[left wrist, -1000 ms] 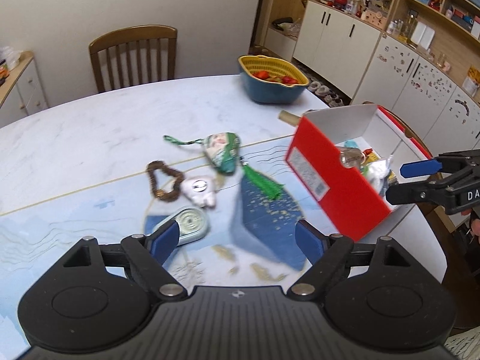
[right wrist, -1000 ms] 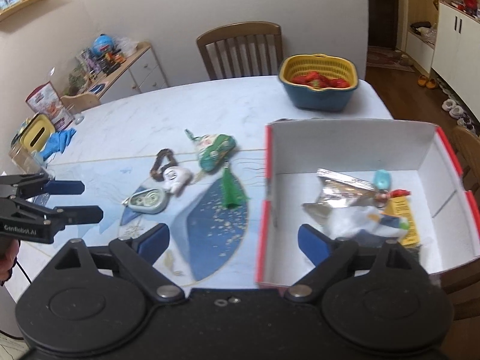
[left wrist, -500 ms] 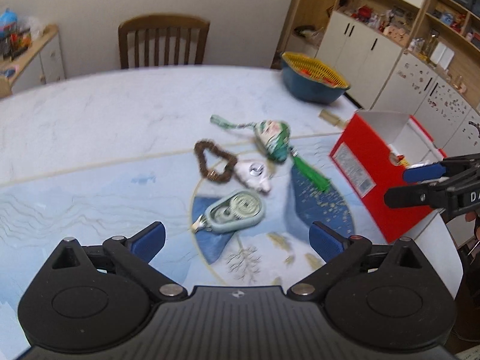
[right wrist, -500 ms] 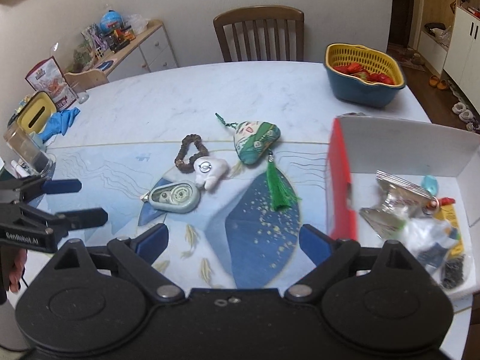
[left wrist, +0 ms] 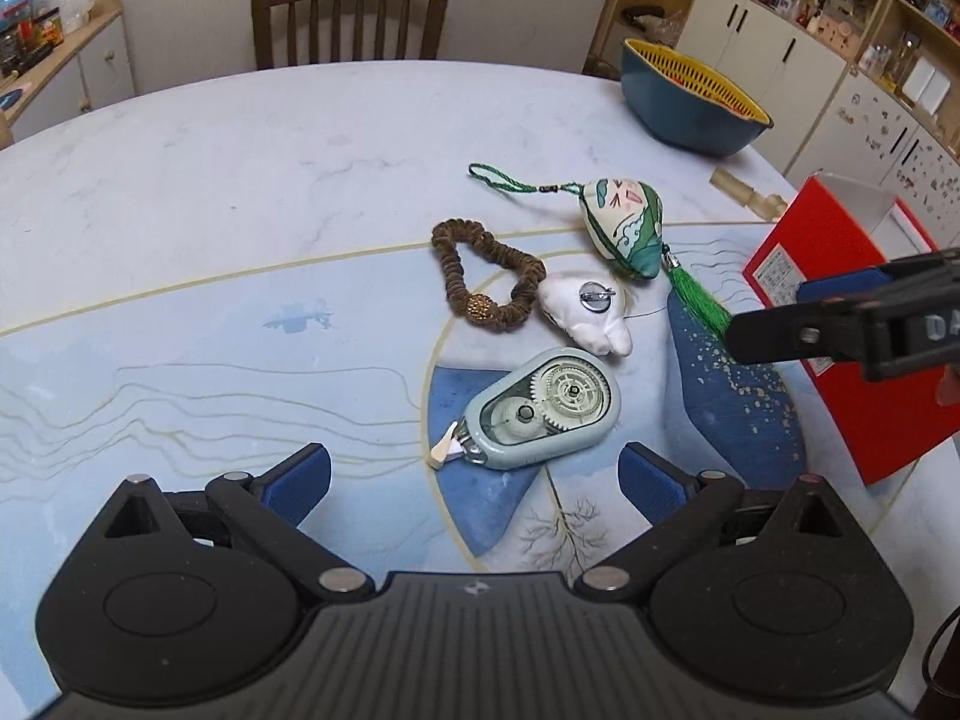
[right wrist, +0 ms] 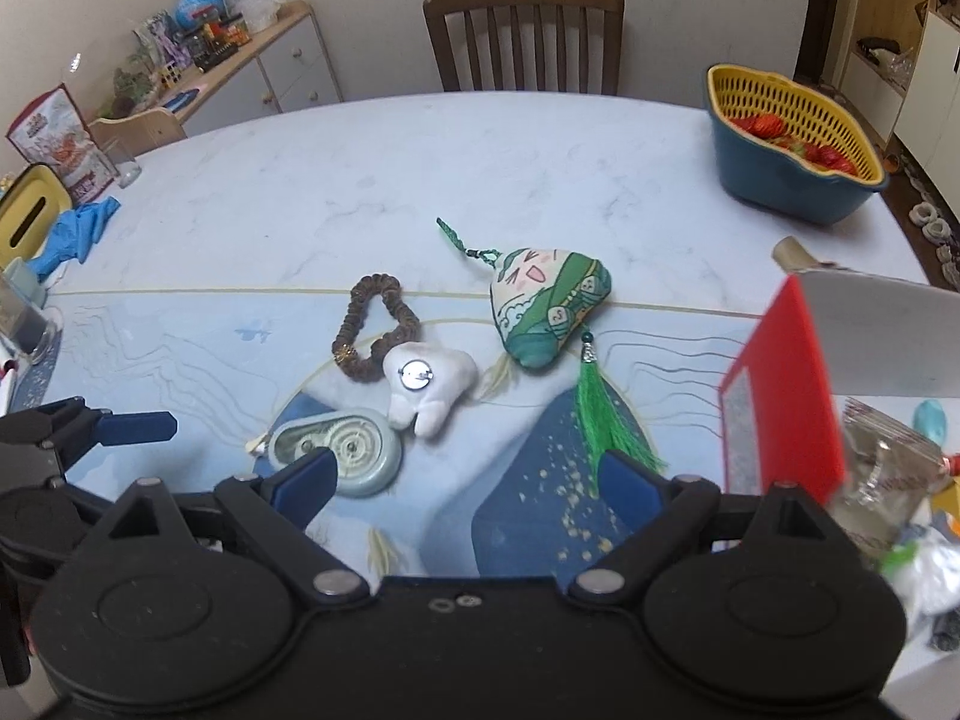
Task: Organize objects
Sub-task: 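Withdraw both tools from the box back over the table items, then grasp the pale blue correction-tape roller with the left tool while the right tool grasps the white tooth plush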
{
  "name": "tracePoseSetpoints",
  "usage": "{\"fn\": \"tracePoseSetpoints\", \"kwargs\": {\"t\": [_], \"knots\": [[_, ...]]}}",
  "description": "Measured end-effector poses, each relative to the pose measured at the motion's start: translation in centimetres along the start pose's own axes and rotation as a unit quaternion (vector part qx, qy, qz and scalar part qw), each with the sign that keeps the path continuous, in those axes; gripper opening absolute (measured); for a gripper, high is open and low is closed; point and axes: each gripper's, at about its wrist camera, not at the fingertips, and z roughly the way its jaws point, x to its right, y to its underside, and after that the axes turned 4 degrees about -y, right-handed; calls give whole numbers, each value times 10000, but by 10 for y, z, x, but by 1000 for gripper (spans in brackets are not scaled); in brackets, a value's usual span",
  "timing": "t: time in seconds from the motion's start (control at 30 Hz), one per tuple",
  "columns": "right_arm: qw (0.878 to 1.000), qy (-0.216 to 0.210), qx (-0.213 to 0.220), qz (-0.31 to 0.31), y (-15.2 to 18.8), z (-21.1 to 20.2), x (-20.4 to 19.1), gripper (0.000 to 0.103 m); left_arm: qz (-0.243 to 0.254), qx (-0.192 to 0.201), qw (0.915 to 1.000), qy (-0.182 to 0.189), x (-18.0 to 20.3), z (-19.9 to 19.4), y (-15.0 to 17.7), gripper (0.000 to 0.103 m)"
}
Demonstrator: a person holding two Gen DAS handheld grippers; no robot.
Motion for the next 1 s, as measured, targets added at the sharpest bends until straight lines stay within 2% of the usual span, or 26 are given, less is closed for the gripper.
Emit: {"fn": "tracePoseSetpoints", "kwargs": {"t": [0.3,0.47,0.87,1.0], "knots": [[9995,41,-306,121,-15,44,3,92,396,46,9991,131,13,25,-7,103],[9989,24,-445,118,-22,63,1,90,809,186,9965,40,27,34,-9,103],[9980,-61,-628,-77,-30,88,-15,82,951,317,9949,137,33,47,-7,102],[9980,-85,-614,-127,-32,90,-18,78,962,383,9945,138,31,48,-6,95]]}}
